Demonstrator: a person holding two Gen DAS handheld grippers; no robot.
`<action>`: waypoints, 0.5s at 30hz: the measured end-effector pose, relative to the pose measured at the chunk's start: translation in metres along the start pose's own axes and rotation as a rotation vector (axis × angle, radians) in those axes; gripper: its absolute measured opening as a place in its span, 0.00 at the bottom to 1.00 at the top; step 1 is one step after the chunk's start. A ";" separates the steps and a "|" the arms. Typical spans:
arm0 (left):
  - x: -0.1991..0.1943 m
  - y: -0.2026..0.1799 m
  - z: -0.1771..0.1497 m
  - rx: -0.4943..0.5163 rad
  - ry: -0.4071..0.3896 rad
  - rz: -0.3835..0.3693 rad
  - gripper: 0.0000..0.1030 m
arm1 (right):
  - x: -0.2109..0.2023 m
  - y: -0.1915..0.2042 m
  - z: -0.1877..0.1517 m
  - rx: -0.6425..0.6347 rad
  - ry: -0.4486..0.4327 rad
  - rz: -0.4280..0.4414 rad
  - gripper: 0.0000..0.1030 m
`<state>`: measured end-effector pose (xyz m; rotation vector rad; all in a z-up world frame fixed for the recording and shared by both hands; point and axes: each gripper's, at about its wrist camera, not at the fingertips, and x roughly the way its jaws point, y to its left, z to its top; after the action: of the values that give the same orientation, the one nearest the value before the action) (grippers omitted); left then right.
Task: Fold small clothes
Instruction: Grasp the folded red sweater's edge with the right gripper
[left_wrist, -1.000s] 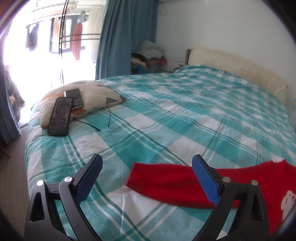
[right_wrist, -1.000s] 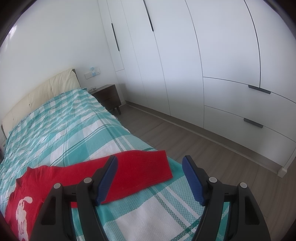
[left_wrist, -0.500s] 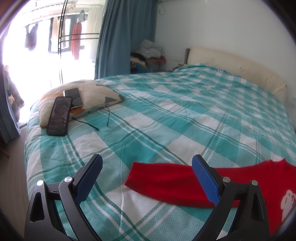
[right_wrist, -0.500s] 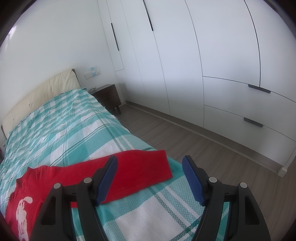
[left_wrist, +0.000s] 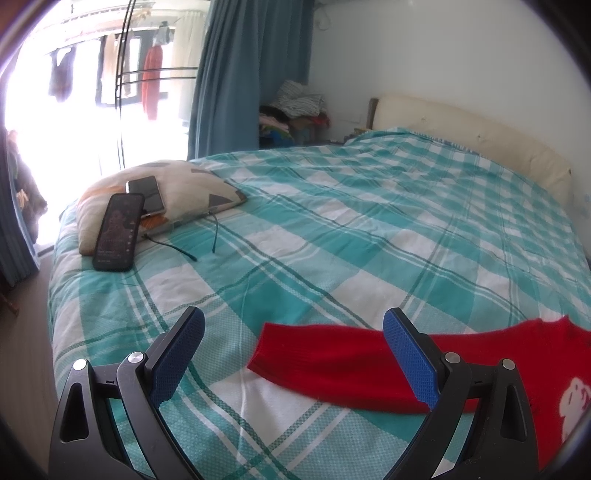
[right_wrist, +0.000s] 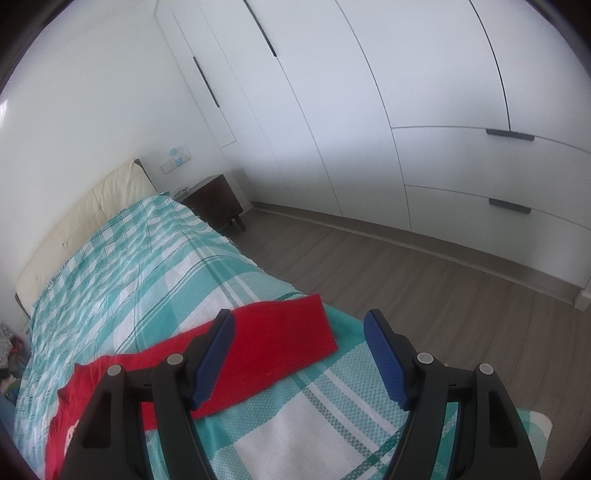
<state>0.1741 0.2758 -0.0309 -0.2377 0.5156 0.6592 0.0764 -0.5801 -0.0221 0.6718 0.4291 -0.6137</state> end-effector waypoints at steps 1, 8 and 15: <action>0.000 0.000 0.000 -0.001 0.002 0.000 0.95 | 0.003 -0.010 0.001 0.058 0.016 0.039 0.69; 0.000 -0.003 -0.002 -0.014 0.015 -0.008 0.96 | 0.043 -0.060 -0.013 0.450 0.220 0.353 0.69; 0.005 -0.002 -0.003 -0.004 0.029 -0.015 0.96 | 0.066 -0.051 -0.021 0.434 0.292 0.296 0.63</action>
<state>0.1778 0.2757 -0.0355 -0.2548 0.5403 0.6428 0.0887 -0.6230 -0.0958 1.2243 0.4594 -0.3262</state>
